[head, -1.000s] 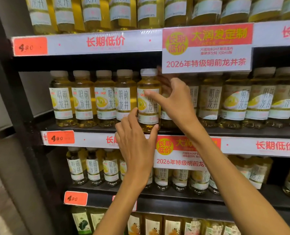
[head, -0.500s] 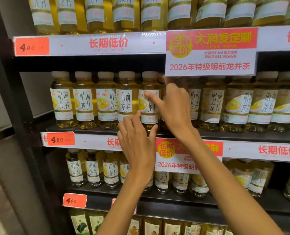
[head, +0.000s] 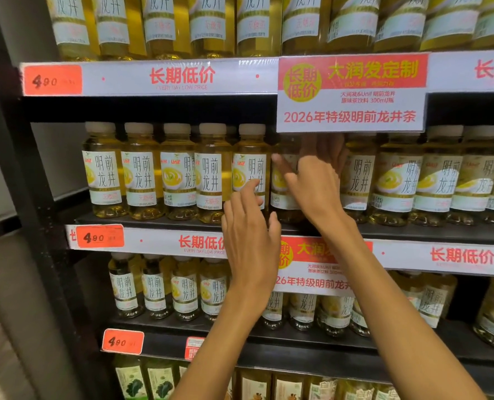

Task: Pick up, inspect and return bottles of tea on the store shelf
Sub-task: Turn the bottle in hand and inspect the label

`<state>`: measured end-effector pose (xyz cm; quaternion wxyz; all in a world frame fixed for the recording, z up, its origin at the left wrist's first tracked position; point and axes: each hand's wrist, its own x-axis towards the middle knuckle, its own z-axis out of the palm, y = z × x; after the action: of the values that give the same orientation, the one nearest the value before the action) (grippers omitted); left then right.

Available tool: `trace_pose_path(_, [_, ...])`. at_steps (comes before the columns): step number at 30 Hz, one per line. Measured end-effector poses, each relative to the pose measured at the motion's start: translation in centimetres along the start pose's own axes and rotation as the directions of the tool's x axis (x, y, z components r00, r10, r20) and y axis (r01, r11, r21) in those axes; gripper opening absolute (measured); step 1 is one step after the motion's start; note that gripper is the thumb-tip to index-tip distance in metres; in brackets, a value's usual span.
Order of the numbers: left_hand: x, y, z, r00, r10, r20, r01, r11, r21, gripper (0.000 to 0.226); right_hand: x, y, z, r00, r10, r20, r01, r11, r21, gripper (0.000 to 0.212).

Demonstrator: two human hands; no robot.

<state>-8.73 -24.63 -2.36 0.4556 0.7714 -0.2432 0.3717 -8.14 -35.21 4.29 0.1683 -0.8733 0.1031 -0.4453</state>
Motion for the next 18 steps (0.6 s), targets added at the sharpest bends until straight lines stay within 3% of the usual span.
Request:
trace_pose_path(5, [-0.5, 0.4, 0.6, 0.997, 0.036, 0.07, -0.034, 0.999, -0.035, 0.051, -1.3, 0.6, -0.4, 0.976, 0.096, -0.195, -0.017, 0.927, 0.374, 0.034])
trace_pose_path(10, [-0.8, 0.5, 0.8, 0.993, 0.062, 0.105, -0.053, 0.995, -0.08, 0.056, -3.8, 1.3, -1.5, 0.949, 0.21, -0.236, 0.042, 0.657, 0.753, 0.054])
trace_pose_path(18, [-1.0, 1.1, 0.8, 0.967, 0.154, 0.203, -0.145, 0.988, -0.062, 0.081, -7.3, 1.5, -3.3, 0.926, 0.304, -0.225, 0.125, 0.317, 0.94, 0.055])
